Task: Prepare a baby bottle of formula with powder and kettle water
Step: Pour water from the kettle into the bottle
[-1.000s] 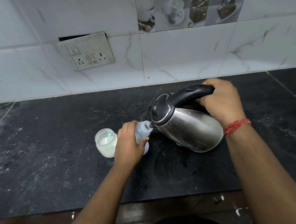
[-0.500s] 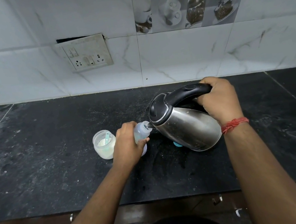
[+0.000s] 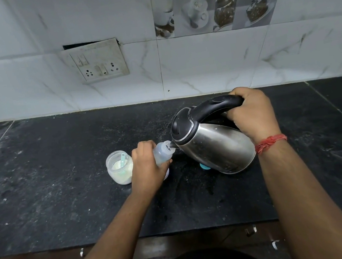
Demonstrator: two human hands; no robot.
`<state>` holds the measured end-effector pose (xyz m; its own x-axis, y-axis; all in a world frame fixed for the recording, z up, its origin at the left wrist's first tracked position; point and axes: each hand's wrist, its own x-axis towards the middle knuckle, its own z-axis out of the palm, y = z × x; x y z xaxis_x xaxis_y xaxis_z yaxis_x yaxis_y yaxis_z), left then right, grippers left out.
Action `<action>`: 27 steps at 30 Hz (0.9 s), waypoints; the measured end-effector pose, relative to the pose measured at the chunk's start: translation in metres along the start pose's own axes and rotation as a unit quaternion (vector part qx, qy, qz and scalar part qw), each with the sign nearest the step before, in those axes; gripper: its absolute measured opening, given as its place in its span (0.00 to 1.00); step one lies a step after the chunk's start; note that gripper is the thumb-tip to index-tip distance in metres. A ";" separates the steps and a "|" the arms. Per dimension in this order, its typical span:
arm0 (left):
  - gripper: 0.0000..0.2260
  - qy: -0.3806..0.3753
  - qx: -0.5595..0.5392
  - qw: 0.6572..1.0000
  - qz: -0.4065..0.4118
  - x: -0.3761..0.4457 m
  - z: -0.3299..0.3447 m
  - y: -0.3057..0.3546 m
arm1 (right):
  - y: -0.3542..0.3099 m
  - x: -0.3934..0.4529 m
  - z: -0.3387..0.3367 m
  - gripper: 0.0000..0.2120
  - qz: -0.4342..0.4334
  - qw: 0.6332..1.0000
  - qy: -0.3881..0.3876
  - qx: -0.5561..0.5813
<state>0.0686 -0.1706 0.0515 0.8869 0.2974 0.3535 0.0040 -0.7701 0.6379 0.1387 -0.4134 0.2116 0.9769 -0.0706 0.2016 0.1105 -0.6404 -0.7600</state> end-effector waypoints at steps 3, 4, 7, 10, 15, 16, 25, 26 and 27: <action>0.25 0.003 0.003 1.000 -0.005 0.001 0.001 0.000 | 0.000 0.000 0.001 0.11 0.000 1.000 -0.004 0.002; 0.25 0.005 0.003 1.000 -0.006 0.000 0.002 0.000 | 0.000 0.000 0.001 0.12 -0.001 1.000 -0.005 0.002; 0.23 0.013 0.000 1.000 -0.006 0.000 0.003 0.000 | 0.000 0.001 0.002 0.13 -0.005 1.000 -0.006 0.001; 0.22 0.011 -0.005 1.000 -0.003 -0.001 0.005 -0.002 | 0.001 0.002 0.003 0.13 -0.003 1.000 -0.008 0.004; 0.20 0.002 -0.024 1.000 0.004 0.000 0.004 -0.006 | 0.000 0.005 0.004 0.11 -0.008 1.000 -0.013 0.002; 0.20 -0.001 -0.030 1.000 0.005 0.000 0.004 -0.007 | 0.000 0.006 0.005 0.11 -0.009 1.000 -0.013 0.002; 0.19 -0.039 -0.057 0.998 0.002 0.006 0.003 -0.009 | -0.002 0.011 0.008 0.11 -0.007 1.000 -0.018 0.010; 0.20 -0.040 -0.059 0.997 0.000 0.006 0.003 -0.009 | -0.003 0.011 0.009 0.11 -0.007 1.000 -0.020 0.011; 0.20 -0.040 -0.060 0.997 -0.003 0.006 0.004 -0.009 | -0.003 0.012 0.009 0.11 -0.007 1.000 -0.022 0.011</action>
<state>0.0758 -0.1639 0.0453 0.9208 0.2522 0.2976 -0.0425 -0.6937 0.7191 0.1517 -0.4052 0.2104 0.9821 -0.0281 0.1861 0.1283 -0.6237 -0.7711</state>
